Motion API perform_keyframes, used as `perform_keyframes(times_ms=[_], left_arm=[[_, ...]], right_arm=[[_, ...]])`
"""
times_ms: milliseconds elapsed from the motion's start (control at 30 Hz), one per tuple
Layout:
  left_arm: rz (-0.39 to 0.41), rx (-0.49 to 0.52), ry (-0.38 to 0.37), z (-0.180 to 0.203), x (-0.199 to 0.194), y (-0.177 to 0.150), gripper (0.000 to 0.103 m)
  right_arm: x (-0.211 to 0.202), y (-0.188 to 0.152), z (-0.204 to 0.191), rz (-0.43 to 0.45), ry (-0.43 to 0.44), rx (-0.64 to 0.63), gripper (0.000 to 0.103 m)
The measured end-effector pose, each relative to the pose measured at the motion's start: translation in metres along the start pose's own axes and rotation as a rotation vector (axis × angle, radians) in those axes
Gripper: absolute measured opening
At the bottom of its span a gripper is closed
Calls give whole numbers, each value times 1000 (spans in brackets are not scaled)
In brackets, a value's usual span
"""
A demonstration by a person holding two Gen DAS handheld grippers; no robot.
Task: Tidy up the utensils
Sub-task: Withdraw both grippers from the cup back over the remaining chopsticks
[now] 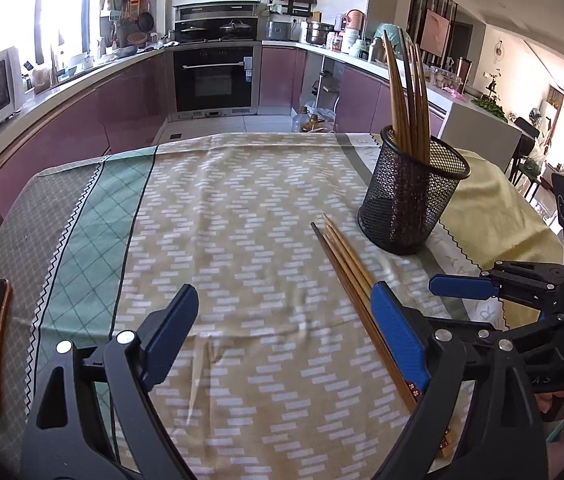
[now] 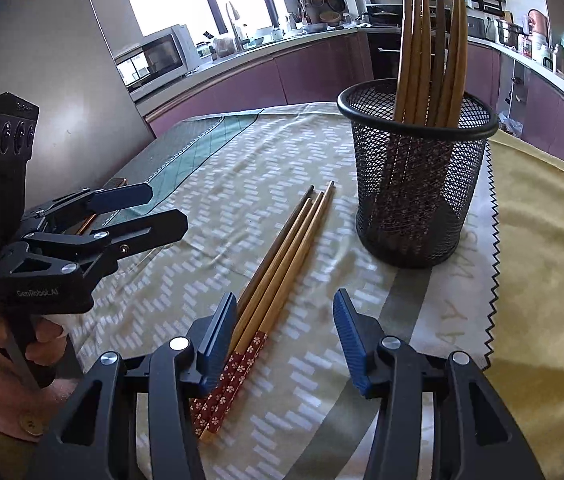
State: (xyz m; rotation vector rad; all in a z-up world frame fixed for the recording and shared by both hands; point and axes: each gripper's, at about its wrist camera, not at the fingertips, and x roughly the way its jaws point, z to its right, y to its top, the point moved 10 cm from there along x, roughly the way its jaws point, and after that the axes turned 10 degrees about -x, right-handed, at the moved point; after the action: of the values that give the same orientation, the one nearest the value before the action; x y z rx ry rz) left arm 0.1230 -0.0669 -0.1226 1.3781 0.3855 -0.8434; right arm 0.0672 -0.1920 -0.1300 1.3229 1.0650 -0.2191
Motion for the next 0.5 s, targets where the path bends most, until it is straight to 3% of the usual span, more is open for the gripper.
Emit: perform_keyframes(times_ms=[500], left_arm=[[-53,11,10,4,14,-19,85]], right_arm=[[9,-10,-2,-47,-58,-18,46]])
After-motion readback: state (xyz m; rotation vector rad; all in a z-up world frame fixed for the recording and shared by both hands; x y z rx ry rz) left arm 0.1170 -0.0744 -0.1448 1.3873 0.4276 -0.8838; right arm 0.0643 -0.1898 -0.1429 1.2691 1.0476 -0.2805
